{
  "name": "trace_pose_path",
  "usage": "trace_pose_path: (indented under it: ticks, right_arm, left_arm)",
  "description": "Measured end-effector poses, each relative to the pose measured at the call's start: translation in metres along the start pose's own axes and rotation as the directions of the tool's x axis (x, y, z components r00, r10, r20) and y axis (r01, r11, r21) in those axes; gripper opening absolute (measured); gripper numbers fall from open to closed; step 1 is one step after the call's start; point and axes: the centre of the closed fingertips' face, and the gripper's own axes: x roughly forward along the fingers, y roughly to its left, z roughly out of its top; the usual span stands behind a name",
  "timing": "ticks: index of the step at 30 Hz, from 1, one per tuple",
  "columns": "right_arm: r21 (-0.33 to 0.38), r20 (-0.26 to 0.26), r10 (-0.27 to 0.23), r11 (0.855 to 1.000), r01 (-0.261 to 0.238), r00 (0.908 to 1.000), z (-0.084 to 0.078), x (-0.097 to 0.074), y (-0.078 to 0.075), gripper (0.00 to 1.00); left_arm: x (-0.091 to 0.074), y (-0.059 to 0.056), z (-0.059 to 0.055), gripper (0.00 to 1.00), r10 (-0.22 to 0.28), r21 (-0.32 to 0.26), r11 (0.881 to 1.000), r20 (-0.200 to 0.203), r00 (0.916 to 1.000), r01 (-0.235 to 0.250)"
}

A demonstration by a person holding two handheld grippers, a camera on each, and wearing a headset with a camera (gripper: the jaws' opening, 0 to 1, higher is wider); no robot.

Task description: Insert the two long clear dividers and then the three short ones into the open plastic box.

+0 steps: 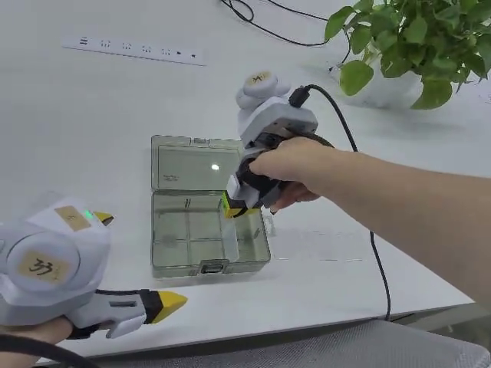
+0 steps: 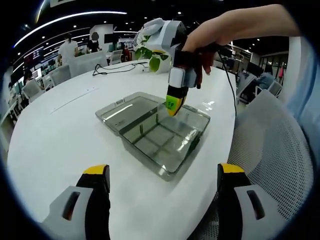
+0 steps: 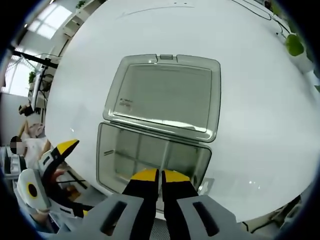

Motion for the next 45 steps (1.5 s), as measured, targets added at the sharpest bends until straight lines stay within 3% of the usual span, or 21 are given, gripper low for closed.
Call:
trace_pose_path:
  ticks: [9, 18, 25, 30, 33, 37, 45]
  right_arm:
    - [-0.035, -0.003, -0.016, 0.999, 0.016, 0.9999, -0.004, 0.005, 0.0, 0.03]
    - [-0.034, 0.004, 0.002, 0.999, -0.001, 1.0, -0.003, 0.006, 0.0, 0.04]
    - [-0.079, 0.014, 0.022, 0.997, -0.021, 0.9997, -0.005, 0.007, 0.002, 0.07]
    - [-0.087, 0.046, 0.068, 0.994, -0.064, 0.9966, -0.002, 0.009, 0.007, 0.19]
    - [-0.088, 0.092, 0.113, 0.991, -0.104, 0.9893, -0.002, 0.005, 0.017, 0.25]
    - [-0.079, 0.12, 0.13, 0.99, -0.121, 0.9843, -0.003, 0.001, 0.02, 0.34]
    - [-0.128, 0.224, 0.179, 0.98, -0.153, 0.958, 0.003, -0.007, 0.029, 0.61]
  left_arm:
    - [-0.001, 0.001, -0.002, 0.9, 0.007, -0.006, 1.0, -0.003, 1.0, -0.007]
    - [0.0, -0.001, -0.003, 0.9, 0.008, -0.005, 1.0, -0.004, 1.0, -0.008]
    - [0.0, -0.001, -0.004, 0.9, 0.009, -0.006, 1.0, -0.007, 0.9999, -0.009]
    - [0.0, -0.002, -0.005, 0.9, 0.01, -0.003, 1.0, -0.01, 0.9999, -0.01]
    - [0.0, -0.002, -0.004, 0.9, 0.01, -0.004, 1.0, -0.01, 0.9999, -0.01]
    - [0.0, -0.003, -0.004, 0.9, 0.011, -0.002, 1.0, -0.014, 0.9999, -0.011]
    - [-0.001, -0.003, -0.003, 0.9, 0.012, 0.0, 1.0, -0.012, 0.9999, -0.012]
